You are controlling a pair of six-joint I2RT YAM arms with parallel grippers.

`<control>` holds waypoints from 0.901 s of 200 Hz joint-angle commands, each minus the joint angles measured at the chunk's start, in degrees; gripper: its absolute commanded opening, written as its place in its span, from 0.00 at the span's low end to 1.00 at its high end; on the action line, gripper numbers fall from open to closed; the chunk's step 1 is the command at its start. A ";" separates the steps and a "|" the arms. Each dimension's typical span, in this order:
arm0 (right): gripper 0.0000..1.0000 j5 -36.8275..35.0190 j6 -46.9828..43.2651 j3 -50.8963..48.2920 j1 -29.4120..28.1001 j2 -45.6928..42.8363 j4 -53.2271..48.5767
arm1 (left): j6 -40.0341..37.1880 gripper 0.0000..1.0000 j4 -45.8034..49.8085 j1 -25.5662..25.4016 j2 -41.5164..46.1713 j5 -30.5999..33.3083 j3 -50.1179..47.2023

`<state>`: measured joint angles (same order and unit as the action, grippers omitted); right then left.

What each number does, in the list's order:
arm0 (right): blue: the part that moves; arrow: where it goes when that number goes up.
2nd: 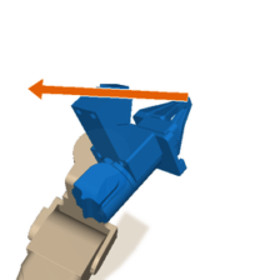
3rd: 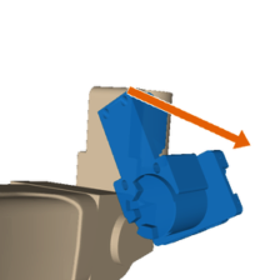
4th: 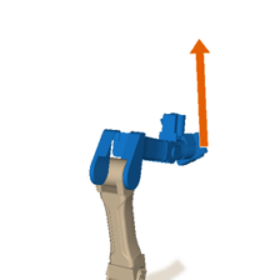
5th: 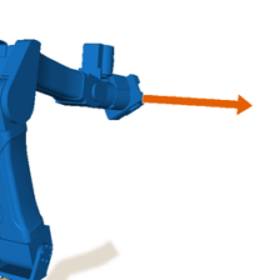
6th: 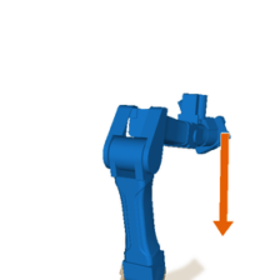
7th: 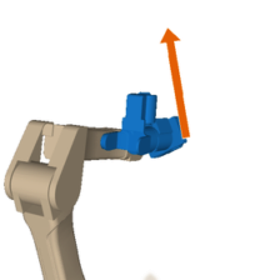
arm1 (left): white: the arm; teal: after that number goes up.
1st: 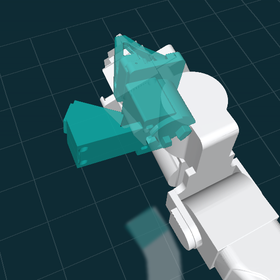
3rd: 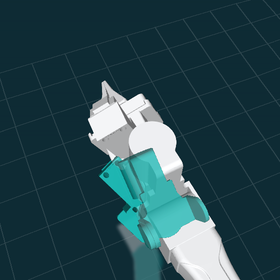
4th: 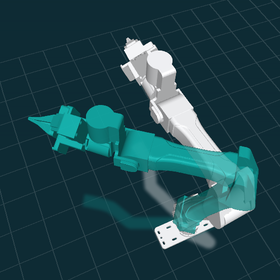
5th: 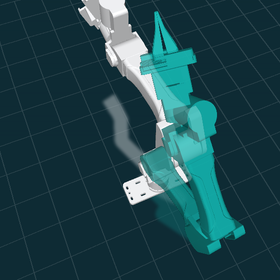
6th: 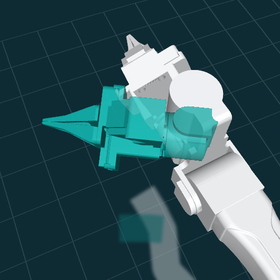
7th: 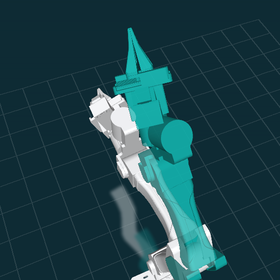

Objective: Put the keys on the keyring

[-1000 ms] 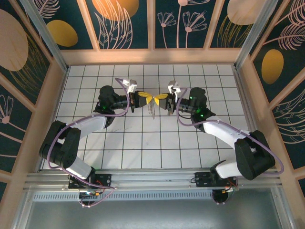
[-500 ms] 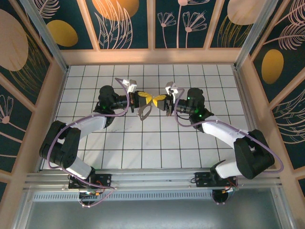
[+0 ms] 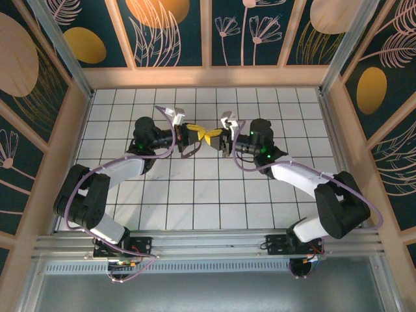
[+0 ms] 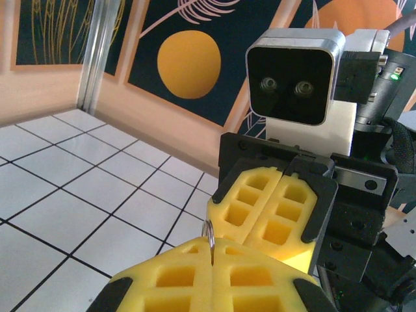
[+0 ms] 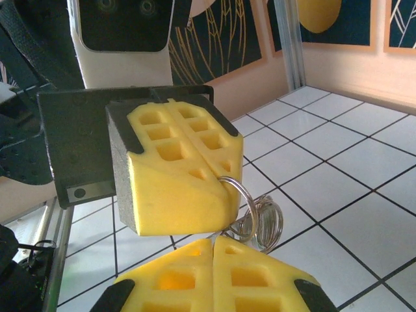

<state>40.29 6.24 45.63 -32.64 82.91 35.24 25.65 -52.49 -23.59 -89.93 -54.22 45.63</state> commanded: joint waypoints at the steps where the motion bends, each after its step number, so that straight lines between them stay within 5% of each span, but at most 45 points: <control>1: 0.01 3.82 -1.66 2.08 -2.87 1.42 -3.26 | 0.91 0.00 -5.42 -1.54 1.07 -1.02 0.65; 76: 0.35 5.72 -2.67 0.86 -1.41 -2.14 -6.66 | 0.92 0.00 -5.69 -1.63 1.05 -0.98 0.51; 180: 0.42 4.45 8.19 -6.01 9.48 -11.38 4.02 | 0.98 0.00 -5.78 -1.62 0.94 -1.58 0.59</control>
<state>44.99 10.85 40.34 -23.92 71.31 33.93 26.04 -54.28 -24.93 -89.93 -54.17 45.63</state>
